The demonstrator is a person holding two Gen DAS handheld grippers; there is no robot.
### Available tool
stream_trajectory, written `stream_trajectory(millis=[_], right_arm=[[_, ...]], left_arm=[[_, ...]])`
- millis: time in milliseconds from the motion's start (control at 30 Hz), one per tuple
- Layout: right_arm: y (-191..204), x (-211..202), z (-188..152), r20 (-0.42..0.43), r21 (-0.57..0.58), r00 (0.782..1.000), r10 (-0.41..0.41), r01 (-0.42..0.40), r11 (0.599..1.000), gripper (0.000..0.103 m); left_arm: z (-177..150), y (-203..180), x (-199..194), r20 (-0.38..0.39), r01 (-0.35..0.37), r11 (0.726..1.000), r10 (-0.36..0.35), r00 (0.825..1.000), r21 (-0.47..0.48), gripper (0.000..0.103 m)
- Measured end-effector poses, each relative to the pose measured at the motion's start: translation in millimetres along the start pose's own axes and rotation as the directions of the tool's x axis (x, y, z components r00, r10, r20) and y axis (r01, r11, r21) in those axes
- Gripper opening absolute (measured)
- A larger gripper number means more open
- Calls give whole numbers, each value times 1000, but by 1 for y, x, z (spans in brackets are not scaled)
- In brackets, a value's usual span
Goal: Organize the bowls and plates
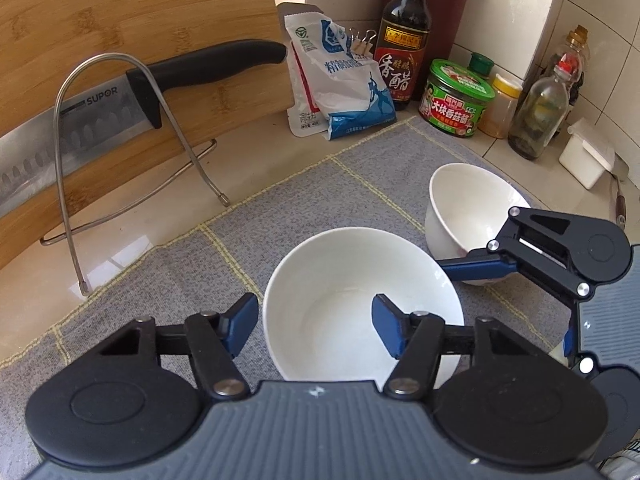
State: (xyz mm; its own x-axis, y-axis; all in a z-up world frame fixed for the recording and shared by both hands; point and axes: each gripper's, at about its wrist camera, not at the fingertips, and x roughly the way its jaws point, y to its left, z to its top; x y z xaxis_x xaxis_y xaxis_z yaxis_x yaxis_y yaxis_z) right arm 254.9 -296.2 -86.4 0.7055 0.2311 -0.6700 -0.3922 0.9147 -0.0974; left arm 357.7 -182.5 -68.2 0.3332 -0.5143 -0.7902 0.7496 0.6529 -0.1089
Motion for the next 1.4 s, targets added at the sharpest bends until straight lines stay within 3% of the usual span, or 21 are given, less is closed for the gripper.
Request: stream_trajectory(millis=[633, 1400], right_arm=[[2, -9, 2, 3, 13, 1000, 19, -19, 1000, 87], [49, -67, 11, 27, -30, 998, 58, -57, 998, 87]], left_arm=[[-4, -7, -10, 7, 2, 1000, -2, 1000, 19, 58], [-38, -32, -90, 91, -40, 999, 38, 995, 16, 58]])
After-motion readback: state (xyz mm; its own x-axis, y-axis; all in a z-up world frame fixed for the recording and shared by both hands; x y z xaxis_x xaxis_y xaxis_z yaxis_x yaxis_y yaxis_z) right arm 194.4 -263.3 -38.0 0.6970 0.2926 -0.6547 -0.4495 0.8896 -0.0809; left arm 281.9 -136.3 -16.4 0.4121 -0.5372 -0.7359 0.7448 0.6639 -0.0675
